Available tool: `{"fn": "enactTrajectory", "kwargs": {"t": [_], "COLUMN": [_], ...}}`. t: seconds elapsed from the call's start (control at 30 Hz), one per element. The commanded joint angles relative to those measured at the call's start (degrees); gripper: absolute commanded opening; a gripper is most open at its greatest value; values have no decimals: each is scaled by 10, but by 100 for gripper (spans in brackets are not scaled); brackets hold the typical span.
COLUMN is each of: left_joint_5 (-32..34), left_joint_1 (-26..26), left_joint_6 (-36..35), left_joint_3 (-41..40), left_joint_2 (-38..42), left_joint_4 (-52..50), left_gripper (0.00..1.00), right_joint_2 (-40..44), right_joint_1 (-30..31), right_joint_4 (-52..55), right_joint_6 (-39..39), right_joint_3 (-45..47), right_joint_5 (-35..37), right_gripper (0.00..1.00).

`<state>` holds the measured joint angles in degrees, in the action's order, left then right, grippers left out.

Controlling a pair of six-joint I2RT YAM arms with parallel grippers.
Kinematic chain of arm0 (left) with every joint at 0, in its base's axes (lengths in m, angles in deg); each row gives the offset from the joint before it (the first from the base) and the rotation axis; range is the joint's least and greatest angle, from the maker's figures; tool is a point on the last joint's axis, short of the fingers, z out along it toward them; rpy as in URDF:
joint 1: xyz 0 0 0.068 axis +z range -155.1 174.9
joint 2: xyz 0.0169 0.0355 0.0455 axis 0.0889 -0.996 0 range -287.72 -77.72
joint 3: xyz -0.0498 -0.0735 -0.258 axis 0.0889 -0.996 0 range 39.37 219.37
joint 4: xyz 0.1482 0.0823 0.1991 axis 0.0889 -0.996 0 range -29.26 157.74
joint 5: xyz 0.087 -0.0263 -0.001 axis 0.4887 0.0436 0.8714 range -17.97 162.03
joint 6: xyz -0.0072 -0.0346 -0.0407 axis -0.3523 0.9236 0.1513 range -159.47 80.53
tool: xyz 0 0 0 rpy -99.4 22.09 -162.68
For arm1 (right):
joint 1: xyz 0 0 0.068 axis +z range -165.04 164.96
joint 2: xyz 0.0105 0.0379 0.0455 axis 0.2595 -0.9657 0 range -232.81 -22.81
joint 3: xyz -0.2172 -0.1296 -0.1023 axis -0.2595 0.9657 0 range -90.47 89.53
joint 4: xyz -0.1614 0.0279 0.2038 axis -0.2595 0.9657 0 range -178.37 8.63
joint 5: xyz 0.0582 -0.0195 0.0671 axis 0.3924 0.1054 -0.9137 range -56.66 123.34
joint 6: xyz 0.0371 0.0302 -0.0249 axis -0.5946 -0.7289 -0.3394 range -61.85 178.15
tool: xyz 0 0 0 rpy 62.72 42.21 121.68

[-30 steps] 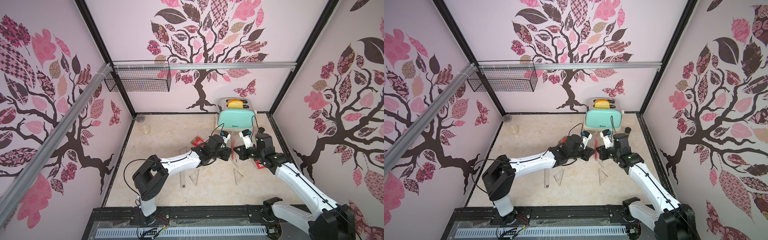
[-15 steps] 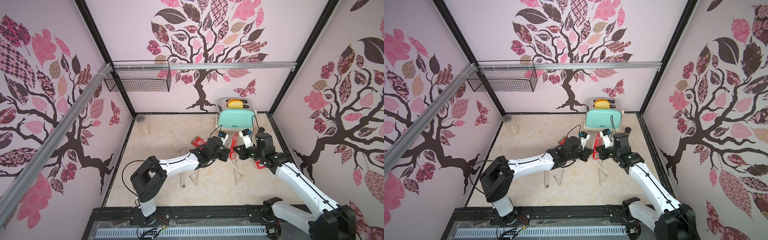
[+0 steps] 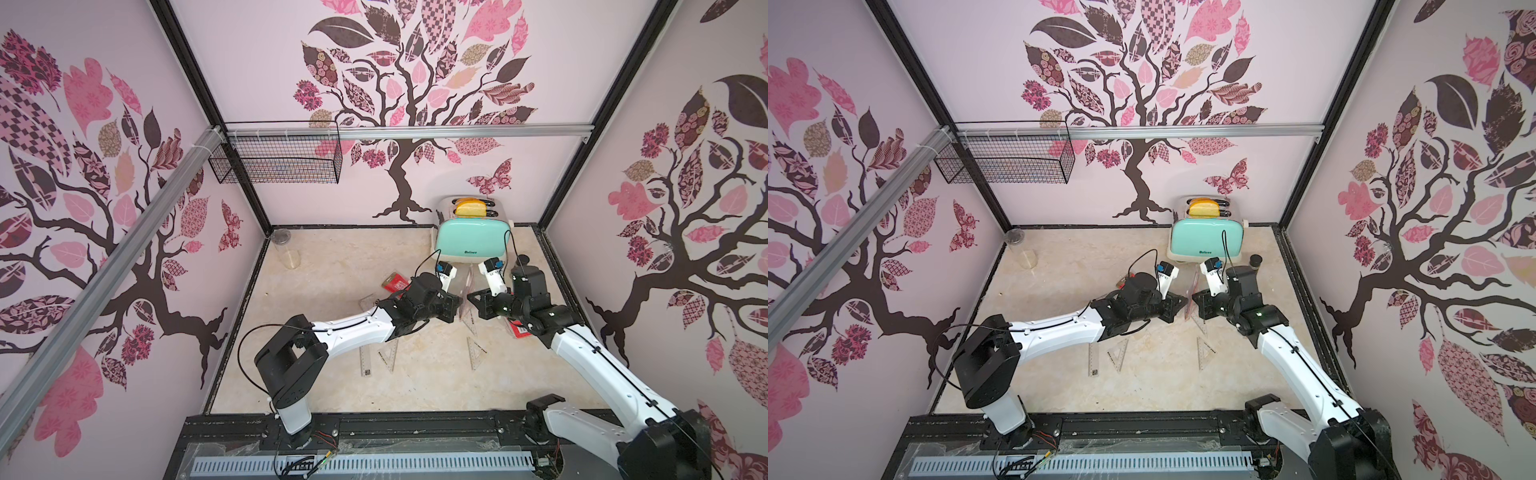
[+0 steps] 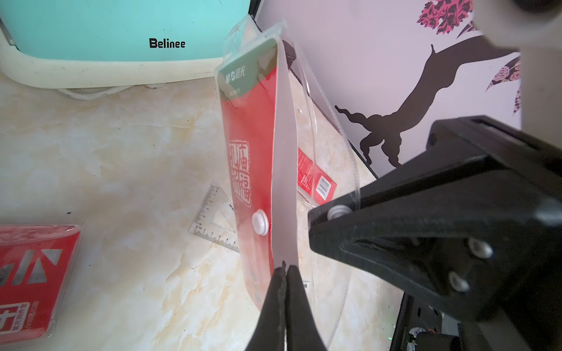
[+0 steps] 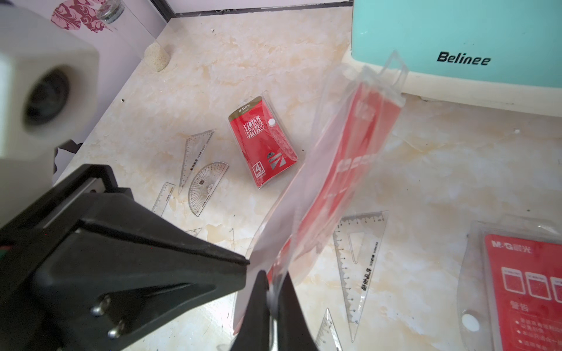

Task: Open the ruler set and take out the ruler
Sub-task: Take out the ruler from the ruler set bag.

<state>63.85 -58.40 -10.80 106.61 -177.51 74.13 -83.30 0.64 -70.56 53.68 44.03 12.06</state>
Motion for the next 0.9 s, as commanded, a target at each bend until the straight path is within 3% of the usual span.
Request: {"fn": "enactTrajectory", "kwargs": {"t": [0.0, 0.37, 0.6, 0.87], "left_joint_5": [6, 50, 37, 22], "left_joint_1": [-3, -6, -8, -8], "left_joint_6": [-7, -12, -7, 4], "left_joint_3": [25, 55, 58, 64], "left_joint_2": [-21, -52, -61, -71], "left_joint_4": [-24, -64, -48, -24], "left_gripper": [0, 0, 16, 19], "right_joint_2": [7, 8, 6, 5], "right_joint_1": [4, 3, 4, 3], "right_joint_4": [-3, -4, -4, -4], "right_joint_6": [1, 2, 3, 3], "right_joint_3": [-25, -27, -30, -31], "right_joint_5": [-9, -15, -17, -17], "right_gripper": [0, 0, 0, 0]}}
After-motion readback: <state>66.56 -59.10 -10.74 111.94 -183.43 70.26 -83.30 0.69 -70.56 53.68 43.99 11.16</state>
